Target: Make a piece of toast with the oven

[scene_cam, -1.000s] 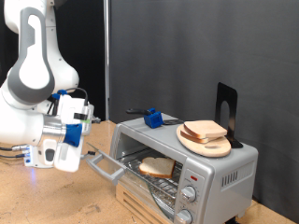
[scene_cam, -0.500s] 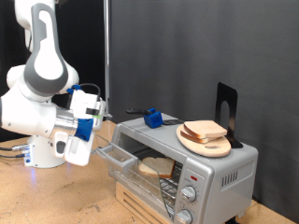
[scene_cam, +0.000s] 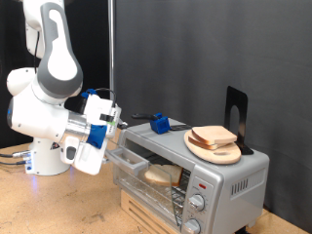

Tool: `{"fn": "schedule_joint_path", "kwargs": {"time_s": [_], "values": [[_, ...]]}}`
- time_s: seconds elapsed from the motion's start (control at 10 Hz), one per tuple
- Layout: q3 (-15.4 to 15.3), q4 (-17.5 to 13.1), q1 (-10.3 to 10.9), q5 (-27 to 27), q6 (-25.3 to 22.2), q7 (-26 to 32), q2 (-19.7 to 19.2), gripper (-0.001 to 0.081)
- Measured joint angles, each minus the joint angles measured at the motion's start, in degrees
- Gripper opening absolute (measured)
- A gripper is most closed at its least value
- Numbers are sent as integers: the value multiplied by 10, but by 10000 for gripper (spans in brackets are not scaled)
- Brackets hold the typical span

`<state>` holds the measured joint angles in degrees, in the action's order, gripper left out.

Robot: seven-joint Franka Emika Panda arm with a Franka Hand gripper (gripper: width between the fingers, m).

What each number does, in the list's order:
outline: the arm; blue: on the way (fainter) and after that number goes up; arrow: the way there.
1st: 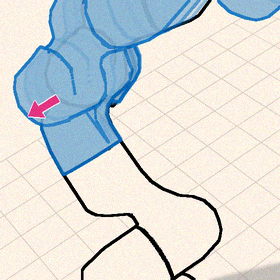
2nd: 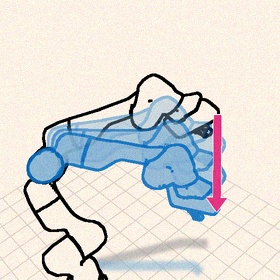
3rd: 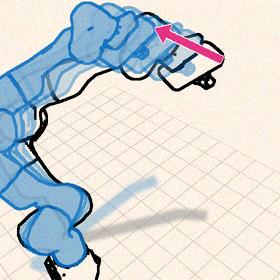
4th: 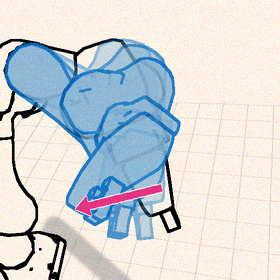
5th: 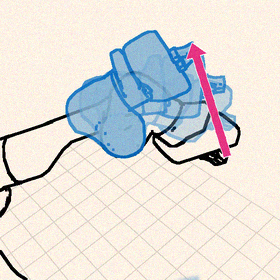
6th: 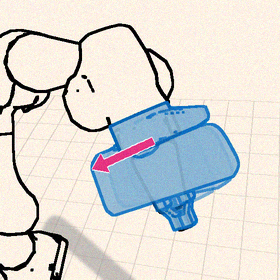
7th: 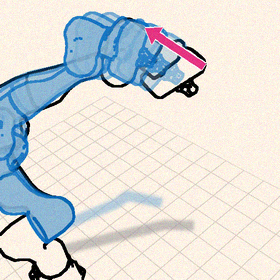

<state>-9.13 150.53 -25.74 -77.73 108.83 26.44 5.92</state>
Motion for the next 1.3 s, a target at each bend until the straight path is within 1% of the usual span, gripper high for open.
{"fn": "schedule_joint_path", "kwargs": {"time_s": [0.3,0.5,0.6,0.7,0.9,1.0,1.1,1.2,1.3], "values": [[-18,-8,6,-17,31,0,-9,806],[-20,-15,7,-17,34,-7,-19,806],[-17,-16,4,-9,27,-19,-19,806],[-10,-18,-3,3,10,-27,-19,806],[20,-26,-31,51,-34,-37,-18,806],[32,-28,-42,75,-36,-37,-16,806],[36,-28,-50,91,-35,-37,-12,806],[35,-28,-50,88,-37,-37,-13,806],[40,-31,-51,117,-60,-37,-16,806]]}}
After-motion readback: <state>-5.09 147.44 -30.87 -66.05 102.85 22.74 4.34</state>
